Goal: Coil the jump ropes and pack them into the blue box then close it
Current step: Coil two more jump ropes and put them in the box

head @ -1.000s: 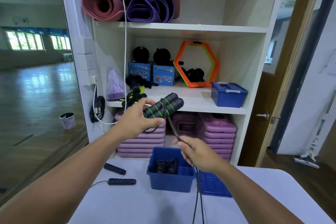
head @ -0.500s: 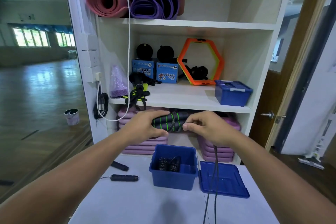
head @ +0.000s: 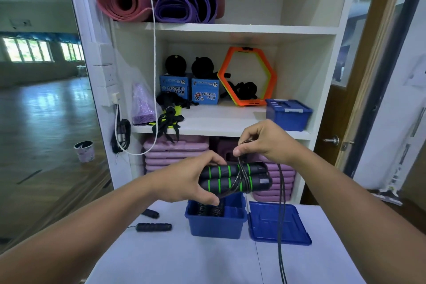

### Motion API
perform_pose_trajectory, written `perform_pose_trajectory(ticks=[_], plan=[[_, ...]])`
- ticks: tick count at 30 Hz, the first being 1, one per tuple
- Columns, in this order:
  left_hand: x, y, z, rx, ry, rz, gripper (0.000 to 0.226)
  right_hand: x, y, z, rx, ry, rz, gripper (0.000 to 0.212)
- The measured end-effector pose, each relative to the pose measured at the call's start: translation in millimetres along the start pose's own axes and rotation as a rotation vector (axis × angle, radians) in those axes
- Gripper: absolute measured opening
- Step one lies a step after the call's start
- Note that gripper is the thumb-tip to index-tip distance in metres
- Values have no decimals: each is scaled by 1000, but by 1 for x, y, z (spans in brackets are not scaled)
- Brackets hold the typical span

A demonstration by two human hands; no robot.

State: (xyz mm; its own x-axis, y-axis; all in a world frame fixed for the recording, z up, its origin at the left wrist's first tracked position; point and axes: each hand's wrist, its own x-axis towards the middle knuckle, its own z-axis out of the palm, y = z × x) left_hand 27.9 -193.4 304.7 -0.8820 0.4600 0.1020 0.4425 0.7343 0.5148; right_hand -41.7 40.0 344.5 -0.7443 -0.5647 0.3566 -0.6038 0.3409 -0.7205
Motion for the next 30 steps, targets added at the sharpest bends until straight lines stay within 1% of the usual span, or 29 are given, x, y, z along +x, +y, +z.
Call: perform_pose_trajectory(ticks=[5,7,9,10,13,14,18,20,21,22,23,25,28,30], plan=[[-8,12,-1,-281,-13,48,62,-10,11,3,370,67,67,26],[-11,14,-3,-430,19,65,61,-13,24,11,505,98,84,27],[-10,13,-4,-567,71,69,61,-16,38,24,591,158,92,17],[-9,12,-4,-597,104,69,61,-18,47,32,603,190,106,20],[-3,6,4,-699,187,52,59,-24,58,54,604,210,146,42],[0,4,7,-739,238,45,59,-26,58,61,597,204,156,44],[16,4,12,-812,521,19,56,-31,53,90,480,153,180,29],[25,1,5,-830,611,-27,53,-32,53,101,373,96,186,33],[30,-4,-1,-817,663,-57,52,-34,54,103,269,63,185,38],[34,-10,-8,-783,718,-85,53,-36,56,104,155,31,181,36],[37,-20,-16,-713,763,-113,53,-38,58,104,73,8,179,30],[40,-38,-30,-481,784,-165,57,-39,60,96,-35,0,167,27],[44,-62,-37,-47,654,-259,66,-36,49,79,-178,-3,82,27],[45,-68,-35,156,541,-277,69,-30,38,66,-276,-39,32,26]])
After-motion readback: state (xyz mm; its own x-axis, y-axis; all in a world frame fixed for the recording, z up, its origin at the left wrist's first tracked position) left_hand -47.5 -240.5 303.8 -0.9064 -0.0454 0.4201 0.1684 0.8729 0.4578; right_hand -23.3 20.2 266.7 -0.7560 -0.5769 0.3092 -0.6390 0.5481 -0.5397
